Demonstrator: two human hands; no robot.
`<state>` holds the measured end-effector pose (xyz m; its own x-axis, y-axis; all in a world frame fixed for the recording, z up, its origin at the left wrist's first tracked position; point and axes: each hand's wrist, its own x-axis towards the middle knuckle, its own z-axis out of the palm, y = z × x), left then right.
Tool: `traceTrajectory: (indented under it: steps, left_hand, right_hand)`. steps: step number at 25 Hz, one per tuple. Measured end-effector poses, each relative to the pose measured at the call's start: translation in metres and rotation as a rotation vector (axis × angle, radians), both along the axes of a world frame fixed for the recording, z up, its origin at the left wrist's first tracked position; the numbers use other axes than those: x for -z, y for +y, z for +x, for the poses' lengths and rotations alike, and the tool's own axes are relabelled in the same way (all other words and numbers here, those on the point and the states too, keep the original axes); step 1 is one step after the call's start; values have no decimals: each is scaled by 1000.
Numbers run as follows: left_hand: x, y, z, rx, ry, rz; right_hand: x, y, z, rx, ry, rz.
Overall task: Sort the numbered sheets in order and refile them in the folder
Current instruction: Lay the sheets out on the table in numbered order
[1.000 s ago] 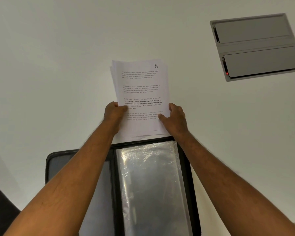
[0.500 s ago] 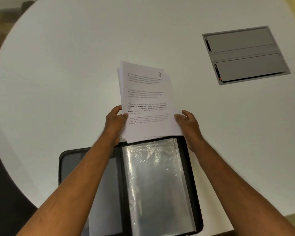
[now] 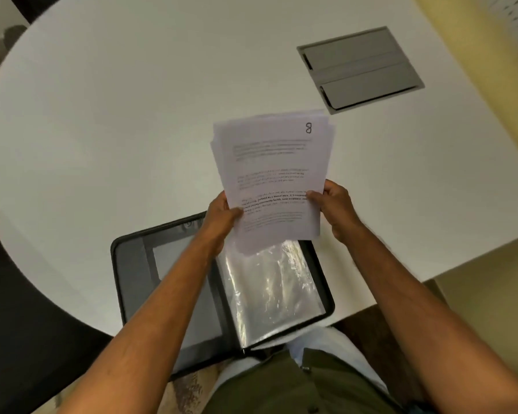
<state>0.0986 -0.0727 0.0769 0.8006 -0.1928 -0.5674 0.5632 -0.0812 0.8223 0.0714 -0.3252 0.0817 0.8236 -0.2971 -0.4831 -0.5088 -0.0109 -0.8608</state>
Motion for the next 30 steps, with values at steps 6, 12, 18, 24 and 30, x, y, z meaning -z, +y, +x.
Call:
traceTrajectory:
  steps: [6,12,18,24,30]
  left_hand:
    - [-31,-59,-1,61,-144,-13]
    - [-45,-138,0,107,-197,-30]
    - [-33,-198,-18,120,-179,5]
    - [-5,-229,-37,153,-102,99]
    - [-6,-238,-38,118,-133,155]
  right_hand:
    - [-30,-38,-37,157,-127,-188]
    - [-45,-101,-68,308,-235,-294]
    - [-28,-161,-90,334,-186,-260]
    - [0,-188,-90,281,-45,-221]
    - [0,-205,-88,188,-51,-240]
